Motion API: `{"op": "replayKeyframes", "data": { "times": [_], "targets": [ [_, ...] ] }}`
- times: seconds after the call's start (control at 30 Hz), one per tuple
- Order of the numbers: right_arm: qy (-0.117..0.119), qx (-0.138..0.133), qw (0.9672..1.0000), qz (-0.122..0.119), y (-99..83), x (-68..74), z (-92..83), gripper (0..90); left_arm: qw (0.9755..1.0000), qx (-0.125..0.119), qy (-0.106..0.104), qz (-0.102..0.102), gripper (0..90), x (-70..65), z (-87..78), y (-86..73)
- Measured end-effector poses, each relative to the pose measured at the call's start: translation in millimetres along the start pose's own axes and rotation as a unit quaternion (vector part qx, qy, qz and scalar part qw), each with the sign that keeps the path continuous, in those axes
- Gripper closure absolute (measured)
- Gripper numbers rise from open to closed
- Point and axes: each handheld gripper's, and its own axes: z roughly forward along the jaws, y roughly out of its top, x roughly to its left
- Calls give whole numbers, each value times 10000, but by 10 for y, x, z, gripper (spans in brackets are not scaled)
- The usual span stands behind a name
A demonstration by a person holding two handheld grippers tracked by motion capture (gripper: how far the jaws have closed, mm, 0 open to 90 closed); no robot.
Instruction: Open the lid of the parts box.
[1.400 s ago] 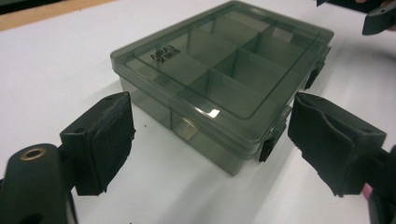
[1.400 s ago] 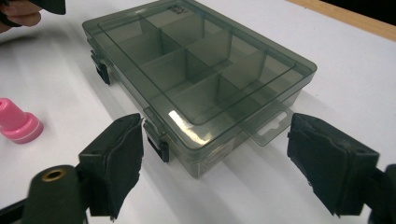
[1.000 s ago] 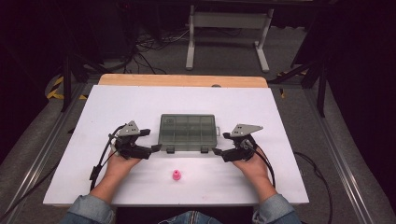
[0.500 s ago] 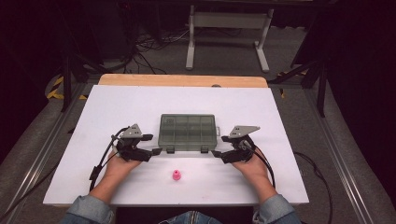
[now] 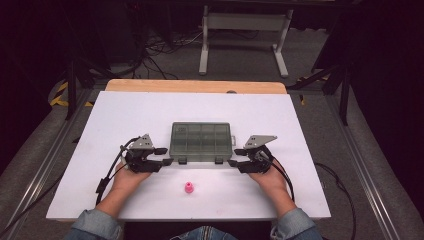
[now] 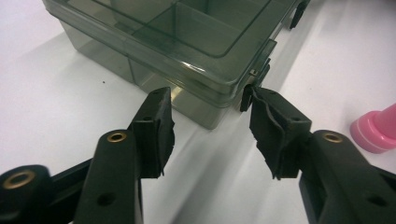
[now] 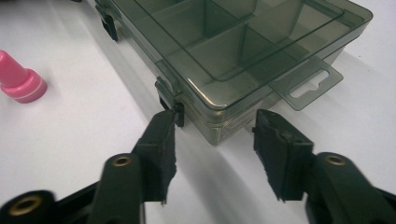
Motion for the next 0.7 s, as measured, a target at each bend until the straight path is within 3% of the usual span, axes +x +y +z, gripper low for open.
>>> {"op": "replayKeyframes", "data": {
  "times": [0.23,0.7],
  "targets": [
    [-84,51,9999,-33,1,8,11,640,10000,-6,17,56,600,-8,-10,5],
    [-154,128,9997,-105,2,24,33,704,9996,137,119,237,702,-36,-7,12]
  ]
}}
